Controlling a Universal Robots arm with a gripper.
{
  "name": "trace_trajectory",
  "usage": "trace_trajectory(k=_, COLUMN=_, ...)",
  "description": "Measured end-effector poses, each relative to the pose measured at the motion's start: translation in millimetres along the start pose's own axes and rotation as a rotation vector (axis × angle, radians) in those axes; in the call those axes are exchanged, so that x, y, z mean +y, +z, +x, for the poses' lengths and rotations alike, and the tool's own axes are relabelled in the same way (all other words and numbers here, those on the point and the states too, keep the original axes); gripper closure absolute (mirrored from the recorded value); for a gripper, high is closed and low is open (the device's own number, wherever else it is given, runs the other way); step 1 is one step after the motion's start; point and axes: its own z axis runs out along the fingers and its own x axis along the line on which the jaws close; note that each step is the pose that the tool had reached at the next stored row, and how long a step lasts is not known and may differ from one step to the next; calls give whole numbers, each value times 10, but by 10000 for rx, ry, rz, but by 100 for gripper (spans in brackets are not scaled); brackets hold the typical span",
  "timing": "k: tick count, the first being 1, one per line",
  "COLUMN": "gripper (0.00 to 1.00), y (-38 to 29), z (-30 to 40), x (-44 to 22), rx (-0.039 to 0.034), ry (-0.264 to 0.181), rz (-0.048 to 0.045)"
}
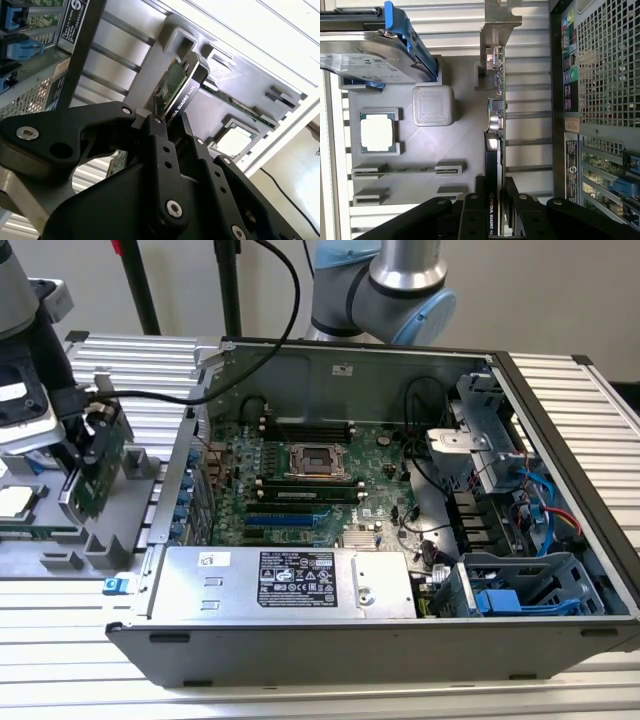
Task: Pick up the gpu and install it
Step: 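Pick up the gpu and move the gpu toward the slot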
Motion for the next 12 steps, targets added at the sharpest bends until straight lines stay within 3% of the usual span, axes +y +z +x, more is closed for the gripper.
trace_trajectory(k=12, gripper=100, y=-117, z=-3, x=3, rx=0, ry=0, rz=0)
